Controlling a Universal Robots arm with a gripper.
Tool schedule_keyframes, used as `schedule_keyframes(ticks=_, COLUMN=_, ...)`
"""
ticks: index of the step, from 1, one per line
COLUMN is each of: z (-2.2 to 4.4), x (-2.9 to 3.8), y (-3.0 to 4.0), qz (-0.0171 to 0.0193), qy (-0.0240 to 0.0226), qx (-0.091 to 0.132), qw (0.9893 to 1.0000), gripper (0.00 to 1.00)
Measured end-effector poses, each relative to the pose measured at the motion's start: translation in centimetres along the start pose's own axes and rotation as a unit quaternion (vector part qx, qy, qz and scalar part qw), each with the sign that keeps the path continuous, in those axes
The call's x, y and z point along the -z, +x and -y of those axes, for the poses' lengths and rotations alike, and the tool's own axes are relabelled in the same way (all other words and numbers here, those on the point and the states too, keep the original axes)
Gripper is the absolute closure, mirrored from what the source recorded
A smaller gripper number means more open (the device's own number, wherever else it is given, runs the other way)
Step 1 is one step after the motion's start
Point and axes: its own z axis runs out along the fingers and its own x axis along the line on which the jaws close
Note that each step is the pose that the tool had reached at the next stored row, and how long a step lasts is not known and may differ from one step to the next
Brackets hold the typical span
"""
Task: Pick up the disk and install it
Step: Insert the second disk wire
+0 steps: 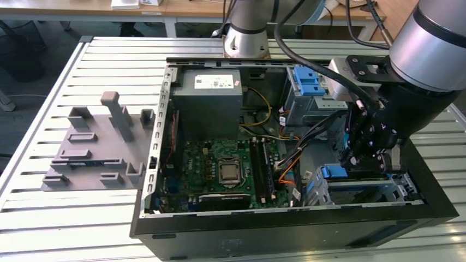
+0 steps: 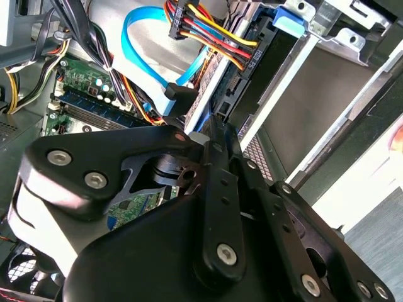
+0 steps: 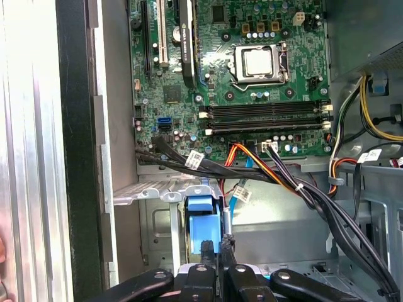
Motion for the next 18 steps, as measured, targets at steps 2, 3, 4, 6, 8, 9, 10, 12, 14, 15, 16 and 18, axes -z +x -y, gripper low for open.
schedule_keyframes(ticks=2, z=0.0, x=0.0, y=0.0, qz=0.0, qy=0.0, qx=0.0, qw=1.0, gripper=0.83)
schedule_keyframes(ticks=3, z=0.01, x=0.0, y=0.0, qz=0.0, qy=0.0, qx=0.0, qw=1.0, gripper=0.83)
schedule_keyframes(ticks=4, z=0.01, x=0.0, y=0.0, qz=0.0, qy=0.0, qx=0.0, qw=1.0, gripper=0.83)
schedule_keyframes(ticks=6, z=0.01, x=0.0, y=0.0, qz=0.0, qy=0.0, qx=0.0, qw=1.0, gripper=0.9)
schedule_keyframes(ticks=8, z=0.02, x=0.0, y=0.0, qz=0.0, qy=0.0, qx=0.0, qw=1.0, gripper=0.9)
schedule_keyframes(ticks=9, z=0.02, x=0.0, y=0.0, qz=0.0, qy=0.0, qx=0.0, qw=1.0, gripper=0.9)
schedule_keyframes(ticks=10, z=0.02, x=0.0, y=0.0, qz=0.0, qy=0.0, qx=0.0, qw=1.0, gripper=0.9)
schedule_keyframes(ticks=12, z=0.03, x=0.0, y=0.0, qz=0.0, qy=0.0, qx=0.0, qw=1.0, gripper=0.9)
schedule_keyframes(ticks=14, z=0.03, x=0.0, y=0.0, qz=0.0, qy=0.0, qx=0.0, qw=1.0, gripper=0.9)
schedule_keyframes(ticks=15, z=0.03, x=0.0, y=0.0, qz=0.0, qy=0.0, qx=0.0, qw=1.0, gripper=0.89)
schedule_keyframes(ticks=16, z=0.04, x=0.0, y=0.0, qz=0.0, qy=0.0, qx=0.0, qw=1.0, gripper=0.89)
schedule_keyframes(ticks=18, z=0.04, x=0.0, y=0.0, qz=0.0, qy=0.0, qx=0.0, qw=1.0, gripper=0.82)
